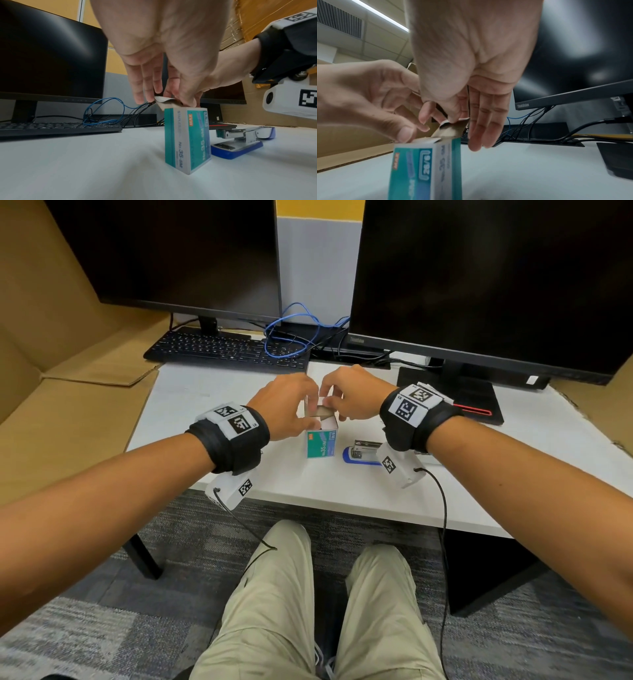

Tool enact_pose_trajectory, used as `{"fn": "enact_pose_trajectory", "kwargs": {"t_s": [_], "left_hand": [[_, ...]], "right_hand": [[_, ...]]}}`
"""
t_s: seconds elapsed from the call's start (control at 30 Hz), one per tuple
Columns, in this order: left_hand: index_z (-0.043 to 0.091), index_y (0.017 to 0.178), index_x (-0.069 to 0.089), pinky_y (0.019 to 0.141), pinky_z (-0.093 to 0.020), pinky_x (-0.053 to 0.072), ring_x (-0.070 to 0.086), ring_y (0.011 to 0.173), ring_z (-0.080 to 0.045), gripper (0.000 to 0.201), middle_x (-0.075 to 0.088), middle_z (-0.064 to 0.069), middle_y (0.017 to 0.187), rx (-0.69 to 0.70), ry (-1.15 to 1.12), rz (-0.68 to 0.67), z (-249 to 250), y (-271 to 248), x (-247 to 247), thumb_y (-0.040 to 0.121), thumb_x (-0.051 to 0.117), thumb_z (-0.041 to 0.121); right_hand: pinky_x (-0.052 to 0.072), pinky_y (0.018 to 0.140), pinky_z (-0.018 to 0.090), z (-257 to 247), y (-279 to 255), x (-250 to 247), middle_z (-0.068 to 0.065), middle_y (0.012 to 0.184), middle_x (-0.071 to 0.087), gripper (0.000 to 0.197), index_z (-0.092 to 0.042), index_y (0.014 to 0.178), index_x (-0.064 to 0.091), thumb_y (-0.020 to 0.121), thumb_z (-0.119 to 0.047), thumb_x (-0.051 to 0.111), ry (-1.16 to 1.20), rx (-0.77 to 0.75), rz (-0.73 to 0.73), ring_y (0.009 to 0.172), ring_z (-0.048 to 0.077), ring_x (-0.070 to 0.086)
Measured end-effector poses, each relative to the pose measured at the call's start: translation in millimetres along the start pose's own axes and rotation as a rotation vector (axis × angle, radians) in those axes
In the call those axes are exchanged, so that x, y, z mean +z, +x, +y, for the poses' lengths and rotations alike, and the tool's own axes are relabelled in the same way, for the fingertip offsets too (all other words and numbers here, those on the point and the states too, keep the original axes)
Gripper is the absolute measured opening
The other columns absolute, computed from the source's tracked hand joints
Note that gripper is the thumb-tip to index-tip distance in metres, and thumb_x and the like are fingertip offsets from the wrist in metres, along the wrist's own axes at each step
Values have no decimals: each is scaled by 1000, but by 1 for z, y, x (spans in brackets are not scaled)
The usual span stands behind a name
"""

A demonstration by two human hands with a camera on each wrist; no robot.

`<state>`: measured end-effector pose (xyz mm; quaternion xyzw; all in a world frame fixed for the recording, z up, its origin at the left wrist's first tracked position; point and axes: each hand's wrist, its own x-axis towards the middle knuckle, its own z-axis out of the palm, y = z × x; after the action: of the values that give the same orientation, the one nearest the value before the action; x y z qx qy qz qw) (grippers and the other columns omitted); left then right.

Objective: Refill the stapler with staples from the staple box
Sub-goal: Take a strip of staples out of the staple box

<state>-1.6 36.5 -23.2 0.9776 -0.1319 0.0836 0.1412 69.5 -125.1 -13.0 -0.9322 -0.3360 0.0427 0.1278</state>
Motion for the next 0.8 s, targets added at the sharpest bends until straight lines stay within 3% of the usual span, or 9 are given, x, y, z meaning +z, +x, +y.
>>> {"fn": "enact_pose_trajectory", "kwargs": {"t_s": [0.07, 0.13, 0.23, 0.3, 0.37, 0.47, 0.57, 0.67, 0.8], "left_hand": [[19, 86, 69, 84, -42, 55, 59, 105, -22, 19, 63, 0, 119, 14, 2, -8, -3, -1, 1, 76, 77, 33], [21, 89, 72, 83, -43, 56, 60, 100, -21, 20, 67, 0, 115, 9, -26, -41, -5, 0, 2, 78, 73, 38], [23, 104, 71, 81, -42, 56, 58, 90, -19, 34, 72, 1, 107, 1, -32, -121, -5, -3, 5, 80, 68, 47], [21, 111, 67, 83, -40, 57, 60, 96, -18, 39, 72, 0, 110, -4, -44, -163, -5, -3, 11, 79, 72, 42], [18, 112, 64, 84, -39, 58, 62, 101, -20, 38, 71, -4, 112, -22, -64, -178, -7, -3, 18, 79, 75, 33], [23, 104, 53, 84, -41, 58, 61, 101, -23, 36, 68, -7, 112, -56, -125, -157, -9, -2, 23, 77, 77, 27], [25, 96, 44, 77, -44, 60, 62, 98, -26, 42, 68, -9, 109, -50, -188, -150, -8, -2, 20, 75, 79, 23], [26, 89, 44, 71, -43, 62, 65, 94, -27, 44, 67, -12, 109, -42, -240, -148, -9, -2, 18, 71, 83, 21], [27, 88, 51, 77, -41, 62, 67, 93, -26, 40, 66, -11, 110, -43, -231, -166, -11, 0, 17, 68, 85, 21]], "right_hand": [[54, 84, 37, 2, -1, 6, 9, 110, 67, 27, -13, 116, 66, 93, -26, 59, -60, 2, 47, 87, 20, 63], [52, 84, 37, 3, -3, 12, 8, 112, 68, 31, -13, 117, 68, 94, -29, 58, -97, 7, 51, 96, 24, 60], [52, 79, 35, 3, -4, 17, 12, 107, 72, 36, -9, 110, 72, 101, -27, 42, -97, 30, -109, 88, 24, 61], [54, 84, 39, 5, -5, 17, 15, 106, 72, 42, -5, 112, 71, 103, -28, 36, -83, 61, -182, 89, 26, 62], [53, 87, 41, 9, -6, 15, 14, 106, 71, 40, -6, 111, 71, 102, -28, 40, -97, 35, -151, 91, 26, 62], [55, 82, 31, 15, -8, 7, 6, 105, 71, 23, -10, 108, 70, 92, -24, 61, -30, -94, 54, 92, 20, 65], [52, 71, 10, 17, -13, -4, 0, 97, 73, 13, -12, 97, 72, 86, -19, 71, 101, -202, 23, 91, 14, 69], [49, 67, 10, 19, -17, -7, -3, 102, 75, 15, -20, 101, 77, 88, -25, 70, 43, -201, -109, 93, 11, 68], [48, 70, 10, 19, -18, -7, -2, 109, 75, 23, -22, 110, 77, 89, -26, 69, 43, -199, -120, 94, 12, 69]]}}
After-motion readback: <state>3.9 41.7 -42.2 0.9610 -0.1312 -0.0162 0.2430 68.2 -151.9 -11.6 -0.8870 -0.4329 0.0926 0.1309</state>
